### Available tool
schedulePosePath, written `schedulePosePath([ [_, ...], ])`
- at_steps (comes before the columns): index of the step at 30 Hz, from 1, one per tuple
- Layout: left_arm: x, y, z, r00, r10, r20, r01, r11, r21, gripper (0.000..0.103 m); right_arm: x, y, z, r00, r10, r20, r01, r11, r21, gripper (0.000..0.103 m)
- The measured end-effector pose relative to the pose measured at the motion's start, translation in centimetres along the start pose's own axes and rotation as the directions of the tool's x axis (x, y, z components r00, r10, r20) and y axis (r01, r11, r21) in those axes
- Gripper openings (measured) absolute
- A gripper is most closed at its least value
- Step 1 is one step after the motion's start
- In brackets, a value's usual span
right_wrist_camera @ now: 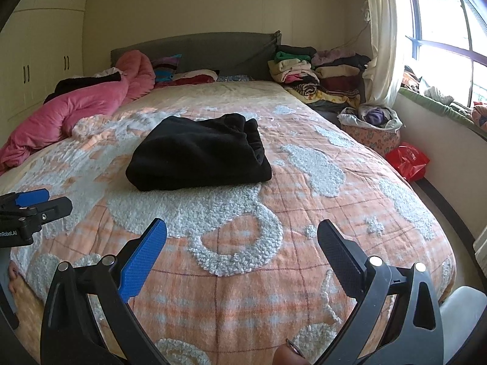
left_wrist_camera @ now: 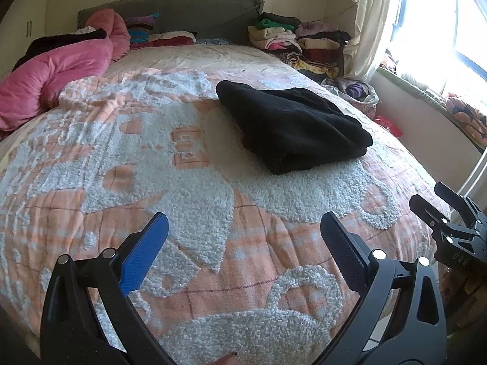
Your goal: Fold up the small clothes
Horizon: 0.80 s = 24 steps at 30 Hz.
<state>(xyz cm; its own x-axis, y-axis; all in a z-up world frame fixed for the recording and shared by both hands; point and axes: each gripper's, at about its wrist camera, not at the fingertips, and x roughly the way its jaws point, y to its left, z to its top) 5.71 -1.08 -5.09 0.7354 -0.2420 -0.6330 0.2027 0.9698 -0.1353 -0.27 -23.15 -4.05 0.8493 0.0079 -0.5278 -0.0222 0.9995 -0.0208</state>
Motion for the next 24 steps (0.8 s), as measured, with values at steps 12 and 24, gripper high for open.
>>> schedulePosePath([
  [12,0.01,-0.24,0.03,1.000,0.013,-0.009,-0.013,1.000,0.003,0.094,0.22,0.05,-0.27,1.000,-0.003,-0.009,0.003,1.000,0.005,0.099],
  [24,0.04,-0.30,-0.03,1.000,0.023,-0.014,-0.023,1.000,0.005,0.094,0.06,-0.22,-0.34,1.000,-0.011,-0.011,0.011,1.000,0.014,0.099],
])
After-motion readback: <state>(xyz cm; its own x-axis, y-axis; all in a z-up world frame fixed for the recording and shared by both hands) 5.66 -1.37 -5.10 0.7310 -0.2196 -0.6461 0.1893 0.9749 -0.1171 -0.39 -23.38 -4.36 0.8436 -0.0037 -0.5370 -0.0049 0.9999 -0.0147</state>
